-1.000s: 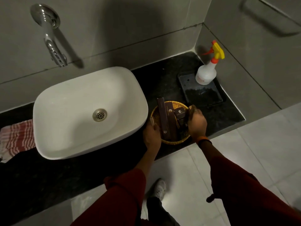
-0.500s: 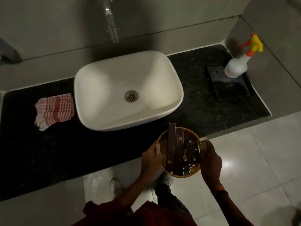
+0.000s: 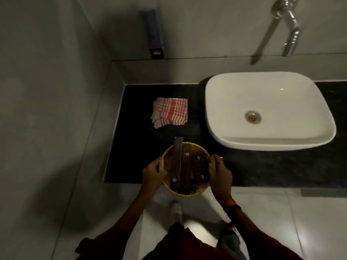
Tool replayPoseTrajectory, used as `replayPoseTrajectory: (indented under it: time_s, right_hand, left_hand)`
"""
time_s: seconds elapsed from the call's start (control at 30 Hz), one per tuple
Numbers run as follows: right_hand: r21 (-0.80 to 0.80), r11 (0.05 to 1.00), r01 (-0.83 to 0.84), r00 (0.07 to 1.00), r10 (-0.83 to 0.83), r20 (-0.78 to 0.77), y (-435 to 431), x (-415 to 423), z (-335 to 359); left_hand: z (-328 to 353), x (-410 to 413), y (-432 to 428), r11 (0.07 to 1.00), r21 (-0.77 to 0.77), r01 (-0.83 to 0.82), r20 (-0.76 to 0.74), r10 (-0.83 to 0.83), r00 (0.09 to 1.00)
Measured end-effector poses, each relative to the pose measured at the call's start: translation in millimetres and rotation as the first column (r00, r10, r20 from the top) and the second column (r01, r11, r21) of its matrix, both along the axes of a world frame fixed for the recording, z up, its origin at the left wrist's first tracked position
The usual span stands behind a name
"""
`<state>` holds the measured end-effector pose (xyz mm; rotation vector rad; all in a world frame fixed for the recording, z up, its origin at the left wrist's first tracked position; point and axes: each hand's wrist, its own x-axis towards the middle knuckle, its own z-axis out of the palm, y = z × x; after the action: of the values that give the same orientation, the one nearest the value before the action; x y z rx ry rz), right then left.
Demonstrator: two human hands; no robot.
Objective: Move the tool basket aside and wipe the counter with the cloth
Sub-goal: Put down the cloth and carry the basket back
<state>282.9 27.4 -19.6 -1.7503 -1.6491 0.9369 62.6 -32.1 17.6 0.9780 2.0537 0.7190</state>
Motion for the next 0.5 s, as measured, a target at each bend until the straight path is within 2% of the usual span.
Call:
replayPoseTrajectory:
  time_s: [0.23, 0.43, 0.5]
  right_hand:
    - [-0.02, 1.0, 0.007, 1.0, -0.007, 0.008, 42.6, -79.2, 2.9]
    - [-0.017, 0.999, 0.048, 0.997, -0.047, 0.066, 49.4, -92.3, 5.2]
    - [-0.027, 0.995, 0.095, 0.987, -0.091, 0.133, 49.6, -96.9, 6.9]
  left_hand:
    - [-25.0, -86.3, 36.5, 0.999, -0.038, 0.017, 0.085, -0.014, 0.996]
    - [-29.1, -93.5, 49.3, 0.999, -0.036, 0.04, 0.137, -0.034, 0.99]
    - [-28.9, -95.0, 50.3, 0.998, -0.053, 0.035, 0.118, -0.029, 0.993]
